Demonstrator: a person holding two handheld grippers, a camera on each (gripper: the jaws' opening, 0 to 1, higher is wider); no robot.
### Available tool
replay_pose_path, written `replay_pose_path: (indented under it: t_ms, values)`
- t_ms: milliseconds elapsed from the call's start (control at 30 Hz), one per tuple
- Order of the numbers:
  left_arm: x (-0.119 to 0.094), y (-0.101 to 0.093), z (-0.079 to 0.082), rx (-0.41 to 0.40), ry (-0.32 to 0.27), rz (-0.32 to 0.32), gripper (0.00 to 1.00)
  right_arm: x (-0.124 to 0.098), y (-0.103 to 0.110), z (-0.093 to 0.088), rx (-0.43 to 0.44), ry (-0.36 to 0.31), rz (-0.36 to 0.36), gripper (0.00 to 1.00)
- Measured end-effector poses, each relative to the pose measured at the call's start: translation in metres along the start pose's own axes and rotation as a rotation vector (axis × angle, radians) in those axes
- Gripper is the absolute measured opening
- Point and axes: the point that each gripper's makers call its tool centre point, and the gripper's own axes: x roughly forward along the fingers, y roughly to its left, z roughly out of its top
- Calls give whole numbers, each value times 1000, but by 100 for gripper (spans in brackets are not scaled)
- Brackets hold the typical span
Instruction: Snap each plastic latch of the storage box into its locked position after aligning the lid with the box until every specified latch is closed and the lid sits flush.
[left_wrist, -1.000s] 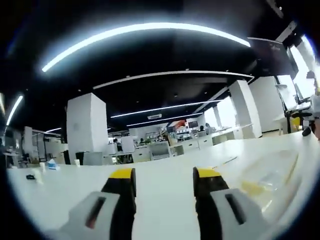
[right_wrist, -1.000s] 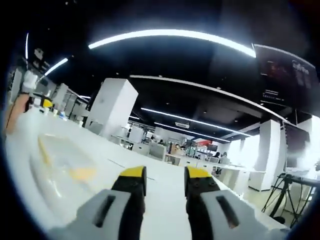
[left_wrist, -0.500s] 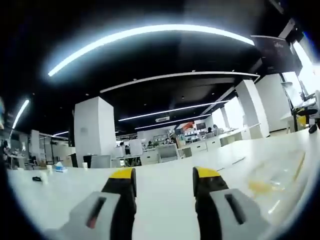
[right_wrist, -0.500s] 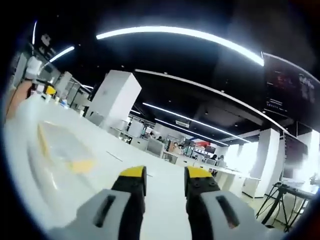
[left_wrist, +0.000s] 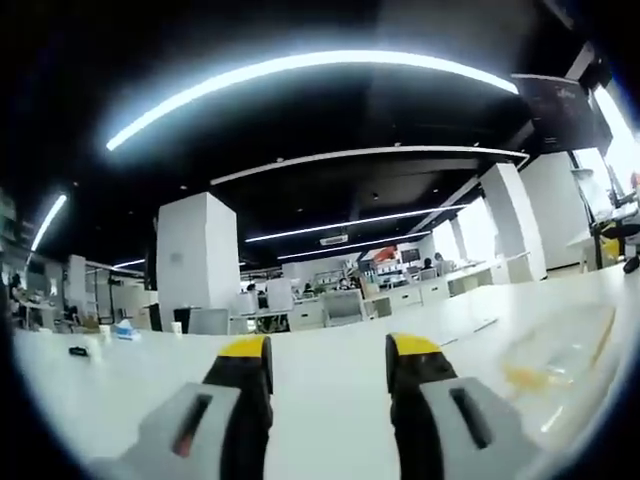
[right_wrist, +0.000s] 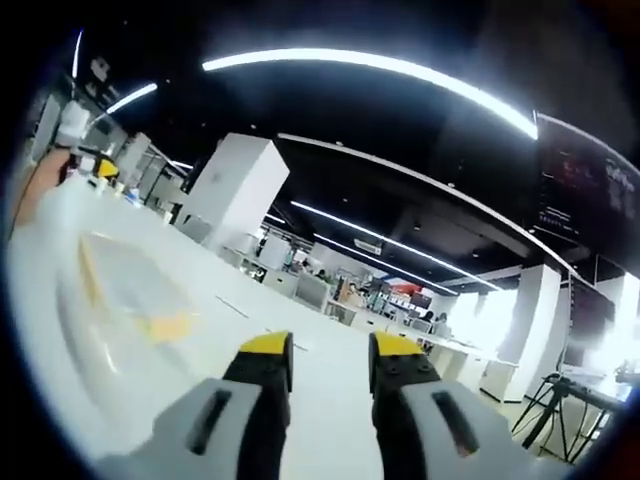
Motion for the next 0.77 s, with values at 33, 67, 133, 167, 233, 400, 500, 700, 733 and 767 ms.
replay_pose_path:
  t_ms: [33, 67, 133, 167, 233, 400, 500, 700, 733, 767]
  values:
    - [0, 1, 0, 1, -1, 3, 46, 0, 0, 0, -1, 0, -1, 29]
    - [-1, 1, 1, -1, -4, 4, 46, 0, 1, 0, -4, 0, 1, 29]
    - [-1, 1, 2, -4, -9, 5, 46, 0, 2, 0, -9, 2, 4, 29]
    - [-2, 2, 3, -6, -12, 6, 46, 1, 3, 0, -12, 2, 6, 29]
    - [-2, 1, 3, -7, -13, 2, 46, 2, 4, 0, -17, 7, 10, 29]
    - [-1, -1, 3, -2, -7, -6, 46, 2, 6, -2, -28, 21, 12, 29]
    - [-2, 0, 4, -3, -15, -4, 46, 2, 5, -1, -26, 13, 4, 29]
    - [-3, 1, 6, -12, -23, -2, 46, 3, 4, -3, -25, 18, 3, 29]
    - [-3, 1, 7, -11, -24, -3, 46, 3, 4, -3, -26, 20, 4, 29]
    - [-3, 1, 7, -12, -25, -3, 46, 3, 4, -3, -29, 22, 3, 29]
